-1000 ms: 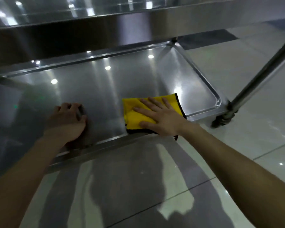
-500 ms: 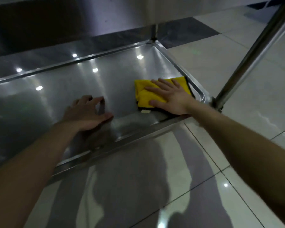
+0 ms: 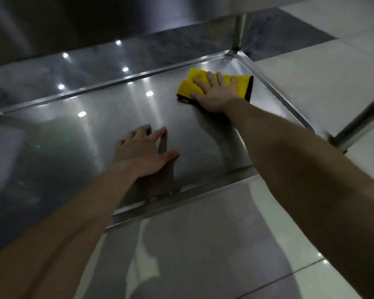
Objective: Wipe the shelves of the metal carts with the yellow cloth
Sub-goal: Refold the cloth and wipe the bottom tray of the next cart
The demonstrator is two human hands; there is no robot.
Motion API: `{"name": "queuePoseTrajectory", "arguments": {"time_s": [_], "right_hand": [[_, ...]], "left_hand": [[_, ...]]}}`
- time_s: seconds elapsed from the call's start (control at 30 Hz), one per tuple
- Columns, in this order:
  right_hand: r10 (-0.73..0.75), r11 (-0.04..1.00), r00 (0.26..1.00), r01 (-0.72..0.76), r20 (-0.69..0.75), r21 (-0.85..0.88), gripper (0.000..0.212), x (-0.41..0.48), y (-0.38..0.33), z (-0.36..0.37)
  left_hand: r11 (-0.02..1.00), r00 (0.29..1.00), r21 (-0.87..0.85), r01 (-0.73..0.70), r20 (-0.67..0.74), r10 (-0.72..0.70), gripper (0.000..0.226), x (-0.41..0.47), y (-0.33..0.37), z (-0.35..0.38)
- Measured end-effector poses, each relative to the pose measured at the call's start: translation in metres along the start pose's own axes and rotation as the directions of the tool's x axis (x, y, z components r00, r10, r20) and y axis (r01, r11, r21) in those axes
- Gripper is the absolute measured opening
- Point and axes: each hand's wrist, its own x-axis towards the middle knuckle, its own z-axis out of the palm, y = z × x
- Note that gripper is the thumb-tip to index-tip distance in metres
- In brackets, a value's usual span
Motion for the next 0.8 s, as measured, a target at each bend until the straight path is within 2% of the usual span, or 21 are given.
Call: {"name": "queuePoseTrajectory", "arguments": {"time_s": [0.1,0.23,0.4,0.57,0.8], "right_hand": [[-0.075,0.997,0.997,0.075,-0.006,0.008,0.073,-0.018,-0.032,0.009],[-0.157,0.987,0.987,0.158,-0.021,0.004,0.067,-0.089,-0.039,0.021],[-0.295,0.956,0.955,0.295,0.026,0.001,0.078,-0.182,0.011,0.03],[-0.178,0.984,0.982,0.177,0.07,0.01,0.071,-0.198,0.089,0.008],[-0.016,0.999,1.0,0.015,-0.019,-0.04,0.089,-0.109,0.125,-0.008]], "left_hand": [[0.999,1.0,-0.023,0.024,0.014,-0.024,0.092,0.0,0.001,-0.001],[0.999,1.0,-0.029,0.031,0.0,-0.031,0.09,-0.002,0.003,-0.003],[0.999,1.0,-0.044,0.011,0.005,-0.011,0.093,-0.001,0.001,-0.004],[0.998,1.0,-0.057,-0.01,-0.003,0.01,0.093,0.001,0.001,-0.004],[0.999,1.0,-0.034,-0.006,-0.021,0.006,0.095,0.003,0.001,0.002]]}}
